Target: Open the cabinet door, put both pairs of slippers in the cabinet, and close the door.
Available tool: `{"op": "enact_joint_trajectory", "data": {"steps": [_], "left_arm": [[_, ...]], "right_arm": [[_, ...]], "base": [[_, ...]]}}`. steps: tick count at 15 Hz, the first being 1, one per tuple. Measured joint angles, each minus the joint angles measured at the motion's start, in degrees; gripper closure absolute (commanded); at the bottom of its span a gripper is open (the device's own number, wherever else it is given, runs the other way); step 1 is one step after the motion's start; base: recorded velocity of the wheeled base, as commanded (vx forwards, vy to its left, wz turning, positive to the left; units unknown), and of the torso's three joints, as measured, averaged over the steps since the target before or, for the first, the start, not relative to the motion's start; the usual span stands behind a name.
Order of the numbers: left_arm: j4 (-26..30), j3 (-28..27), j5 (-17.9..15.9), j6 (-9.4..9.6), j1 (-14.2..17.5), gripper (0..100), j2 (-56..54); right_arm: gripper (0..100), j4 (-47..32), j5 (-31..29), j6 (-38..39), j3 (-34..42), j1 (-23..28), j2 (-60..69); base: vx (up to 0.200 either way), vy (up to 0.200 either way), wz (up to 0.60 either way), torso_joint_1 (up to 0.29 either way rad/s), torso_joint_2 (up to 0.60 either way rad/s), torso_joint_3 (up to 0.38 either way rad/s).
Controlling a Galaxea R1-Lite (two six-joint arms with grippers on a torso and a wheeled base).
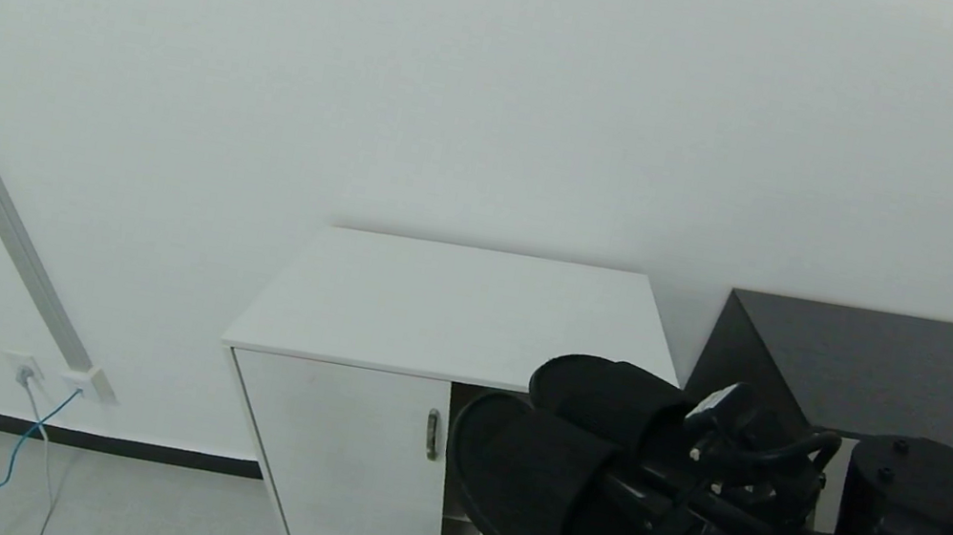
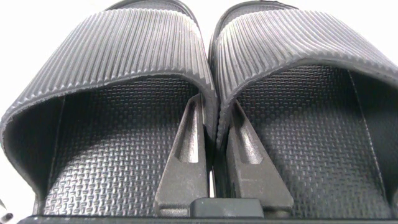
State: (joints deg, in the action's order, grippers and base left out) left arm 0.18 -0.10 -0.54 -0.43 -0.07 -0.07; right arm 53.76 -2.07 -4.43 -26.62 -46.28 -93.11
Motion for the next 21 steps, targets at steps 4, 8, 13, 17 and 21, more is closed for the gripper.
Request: {"op": "enact_joint_trajectory", "data": {"steps": [4,8,13,17,21], "left_arm": [[0.0,0.0,0.0,0.00,0.0,100,0.0],[0.0,0.0,0.0,0.00,0.0,100,0.0],[0.0,0.0,-0.1,0.10,0.0,100,0.0],[0.0,0.0,-0.1,0.10,0.0,100,0.0],[0.0,0.0,0.0,0.07,0.0,100,0.0]], "right_arm": [[100,0.4,0.0,-0.1,0.7,-0.3,0.2],[100,0.8,0.0,-0.1,1.4,-1.4,0.2],[100,0.8,0.1,0.0,1.8,-1.6,0.3],[100,0.8,0.1,0.0,1.9,-1.6,0.2],[100,0.8,0.0,-0.1,2.2,-1.7,0.1]], "base": [[0.000,0.000,0.00,-0.149,0.34,0.184],[0.000,0.000,0.00,-0.155,0.36,0.201],[0.000,0.000,0.00,-0.168,0.40,0.224],[0.000,0.000,0.00,-0.228,0.54,0.309],[0.000,0.000,0.00,-0.216,0.54,0.325]]}}
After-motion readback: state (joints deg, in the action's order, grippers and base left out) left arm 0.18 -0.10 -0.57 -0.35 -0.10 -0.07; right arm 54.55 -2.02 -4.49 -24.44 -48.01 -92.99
